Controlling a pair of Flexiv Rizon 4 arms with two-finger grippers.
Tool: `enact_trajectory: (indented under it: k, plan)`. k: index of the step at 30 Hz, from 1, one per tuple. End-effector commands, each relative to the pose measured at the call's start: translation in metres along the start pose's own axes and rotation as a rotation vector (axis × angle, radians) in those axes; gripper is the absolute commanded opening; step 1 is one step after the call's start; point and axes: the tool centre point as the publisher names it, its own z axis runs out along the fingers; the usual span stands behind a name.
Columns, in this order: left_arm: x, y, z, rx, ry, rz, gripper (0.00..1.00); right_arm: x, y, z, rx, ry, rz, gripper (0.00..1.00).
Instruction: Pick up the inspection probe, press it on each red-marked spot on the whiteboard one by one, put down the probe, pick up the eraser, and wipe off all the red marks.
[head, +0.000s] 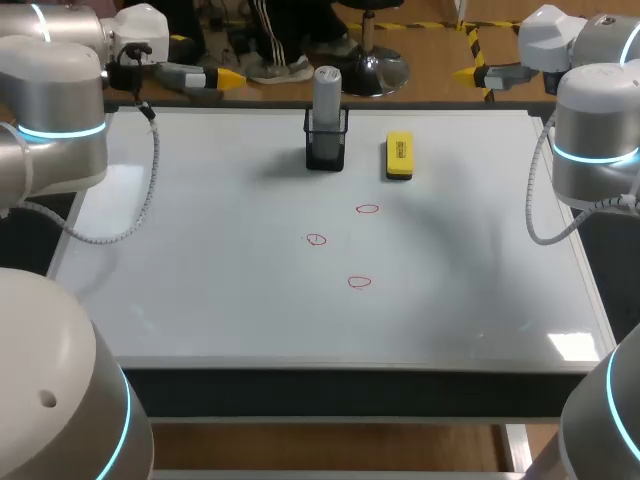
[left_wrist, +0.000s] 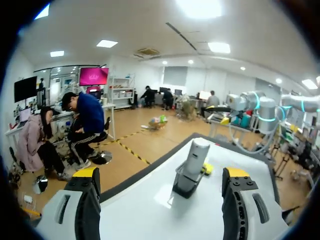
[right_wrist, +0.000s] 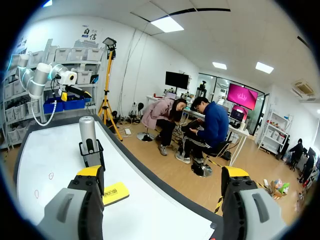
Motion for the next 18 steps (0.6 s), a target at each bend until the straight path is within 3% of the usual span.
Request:
enact_trajectory:
  k: [1, 9, 18]
  plan:
    - [-0.004, -0.002, 0.023, 0.011, 0.108, 0.024, 1.0, -0.001, 0.0, 0.0, 0.001, 0.001, 0.0, 1.0]
    - [0.017, -0.005, 0.059, 0.056, 0.286, 0.034, 1.0, -0.001, 0.0, 0.0, 0.001, 0.001, 0.0, 1.0]
    - [0.036, -0.004, 0.093, 0.068, 0.408, 0.062, 1.0, -0.001, 0.0, 0.0, 0.001, 0.001, 0.0, 1.0]
